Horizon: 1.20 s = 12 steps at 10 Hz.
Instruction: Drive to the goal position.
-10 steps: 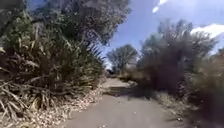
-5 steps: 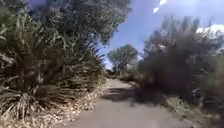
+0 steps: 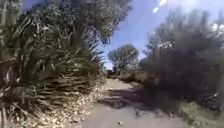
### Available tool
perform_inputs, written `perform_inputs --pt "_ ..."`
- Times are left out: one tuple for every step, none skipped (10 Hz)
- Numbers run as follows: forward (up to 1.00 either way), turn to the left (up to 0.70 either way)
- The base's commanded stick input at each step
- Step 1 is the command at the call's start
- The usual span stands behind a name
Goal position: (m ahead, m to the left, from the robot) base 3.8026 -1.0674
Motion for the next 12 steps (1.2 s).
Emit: perform_inputs --pt "1.0 0.0" --pt "1.0 0.0" --pt "1.0 0.0" --pt "1.0 0.0" --pt "1.0 0.0" --pt "1.0 0.0" --pt "1.0 0.0" --pt "1.0 0.0" --pt "1.0 0.0" --pt "1.0 0.0" --pt "1.0 0.0" --pt "1.0 0.0"
